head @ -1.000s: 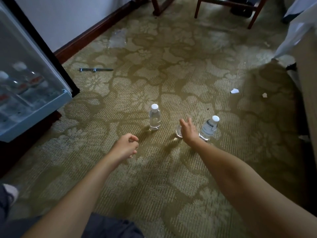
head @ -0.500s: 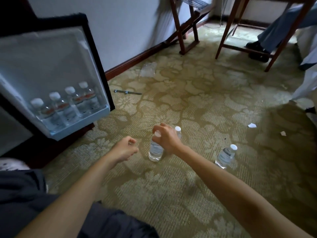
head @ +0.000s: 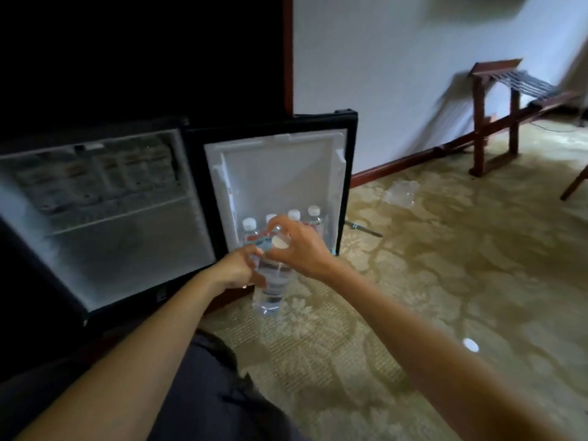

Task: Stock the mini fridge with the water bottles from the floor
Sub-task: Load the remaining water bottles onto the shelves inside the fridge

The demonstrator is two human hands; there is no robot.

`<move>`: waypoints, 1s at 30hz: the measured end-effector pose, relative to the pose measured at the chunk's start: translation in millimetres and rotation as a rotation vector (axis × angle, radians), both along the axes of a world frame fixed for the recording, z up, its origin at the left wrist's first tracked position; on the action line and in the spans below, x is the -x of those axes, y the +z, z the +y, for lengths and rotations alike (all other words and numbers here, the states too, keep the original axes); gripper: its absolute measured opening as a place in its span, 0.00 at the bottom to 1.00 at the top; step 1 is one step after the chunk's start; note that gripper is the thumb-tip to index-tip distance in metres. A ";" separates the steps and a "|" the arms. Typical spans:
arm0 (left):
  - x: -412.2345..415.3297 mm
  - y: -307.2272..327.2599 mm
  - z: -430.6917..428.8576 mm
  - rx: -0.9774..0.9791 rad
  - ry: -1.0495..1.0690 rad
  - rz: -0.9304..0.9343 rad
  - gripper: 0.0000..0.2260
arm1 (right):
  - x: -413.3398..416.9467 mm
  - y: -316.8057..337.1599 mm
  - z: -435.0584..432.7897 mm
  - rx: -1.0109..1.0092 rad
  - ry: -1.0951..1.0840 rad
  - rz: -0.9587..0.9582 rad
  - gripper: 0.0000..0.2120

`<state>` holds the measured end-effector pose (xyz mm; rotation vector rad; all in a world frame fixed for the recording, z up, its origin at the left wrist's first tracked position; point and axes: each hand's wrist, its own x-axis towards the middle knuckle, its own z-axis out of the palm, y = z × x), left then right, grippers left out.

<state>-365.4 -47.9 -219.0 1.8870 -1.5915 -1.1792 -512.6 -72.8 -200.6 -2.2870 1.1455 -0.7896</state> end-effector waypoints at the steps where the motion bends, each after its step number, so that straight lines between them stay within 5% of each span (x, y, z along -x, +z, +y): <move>1: -19.1 1.9 -1.8 0.000 -0.025 -0.010 0.21 | -17.7 3.8 -5.6 -0.018 0.064 0.000 0.18; 11: -182.1 -16.5 -10.1 0.053 0.081 -0.094 0.37 | -193.4 -2.6 -65.7 -0.120 0.542 0.116 0.17; 18: -274.8 -64.4 -25.1 0.047 0.353 0.057 0.22 | -272.3 -72.4 -109.9 -0.461 0.435 0.065 0.24; 24: -333.5 -105.1 -59.6 0.061 0.551 0.286 0.21 | -323.0 -161.6 -135.9 -0.703 0.415 0.253 0.29; 30: -366.0 -140.5 -89.2 0.116 0.652 0.410 0.17 | -388.8 -212.0 -158.2 -0.842 0.480 0.201 0.34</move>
